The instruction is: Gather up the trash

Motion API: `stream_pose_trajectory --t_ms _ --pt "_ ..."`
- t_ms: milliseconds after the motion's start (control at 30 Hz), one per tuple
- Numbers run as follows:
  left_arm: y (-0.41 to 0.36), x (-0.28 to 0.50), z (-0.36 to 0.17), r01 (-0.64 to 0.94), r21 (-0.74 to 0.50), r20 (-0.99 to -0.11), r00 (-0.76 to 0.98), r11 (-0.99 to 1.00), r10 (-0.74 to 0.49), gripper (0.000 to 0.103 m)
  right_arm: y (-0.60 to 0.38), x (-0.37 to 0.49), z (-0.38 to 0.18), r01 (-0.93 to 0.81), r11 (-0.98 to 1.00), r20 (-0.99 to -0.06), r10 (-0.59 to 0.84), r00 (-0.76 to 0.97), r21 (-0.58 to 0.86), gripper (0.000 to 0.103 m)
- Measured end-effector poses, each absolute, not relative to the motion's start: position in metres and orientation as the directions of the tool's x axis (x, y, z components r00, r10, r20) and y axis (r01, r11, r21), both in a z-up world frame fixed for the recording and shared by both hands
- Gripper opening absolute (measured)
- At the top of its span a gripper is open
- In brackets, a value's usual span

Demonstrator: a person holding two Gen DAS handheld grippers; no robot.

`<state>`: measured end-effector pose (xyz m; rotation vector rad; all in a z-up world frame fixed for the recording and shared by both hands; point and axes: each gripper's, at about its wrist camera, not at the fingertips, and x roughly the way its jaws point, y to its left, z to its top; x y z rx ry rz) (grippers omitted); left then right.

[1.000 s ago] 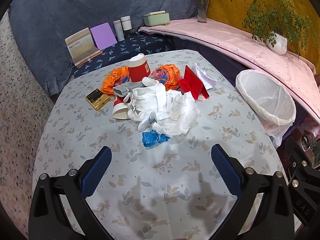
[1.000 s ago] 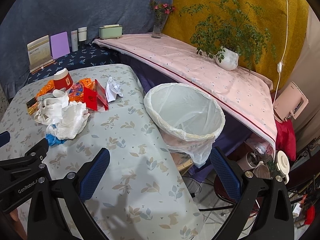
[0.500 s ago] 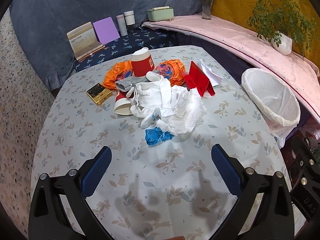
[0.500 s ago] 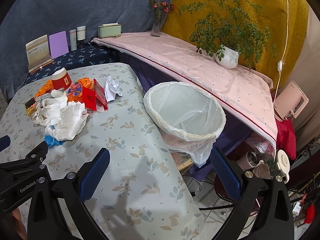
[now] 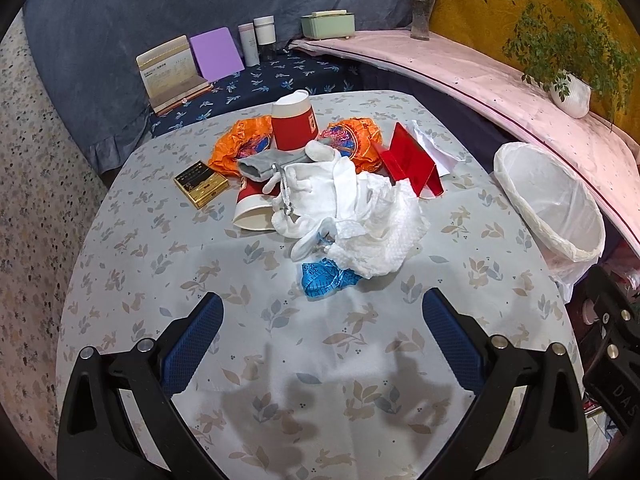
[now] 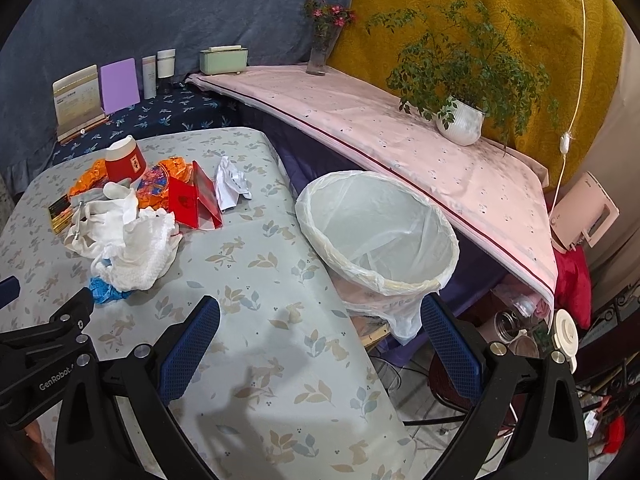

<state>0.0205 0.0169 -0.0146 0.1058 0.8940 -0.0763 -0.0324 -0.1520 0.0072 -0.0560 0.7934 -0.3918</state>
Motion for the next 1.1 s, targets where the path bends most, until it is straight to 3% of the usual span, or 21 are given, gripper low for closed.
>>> stream_pose_trajectory --t_ms 467,833,1000,1100 --pt "0.044 0.042 -0.035 0.154 -0.064 -0.796 0.588 0.986 -0.143 0.095 -0.155 -0.015 0.005 0.350 0.919 -0.676 -0.376 0.633 -0.183 0.096" --pt "0.078 0.076 -0.058 0.087 -0.150 -0.816 0.551 0.985 -0.173 0.095 -0.158 0.006 -0.008 0.343 0.926 -0.705 -0.350 0.617 -0.159 0.096" --pt "0.077 0.085 -0.070 0.131 -0.149 -0.838 0.510 0.980 -0.196 0.075 -0.155 0.016 -0.010 0.333 0.932 -0.711 -0.333 0.620 -0.146 0.096" --pt "0.084 0.088 -0.069 0.118 -0.164 -0.834 0.514 0.979 -0.202 0.075 -0.153 0.021 -0.012 0.325 0.935 -0.714 -0.322 0.622 -0.139 0.096"
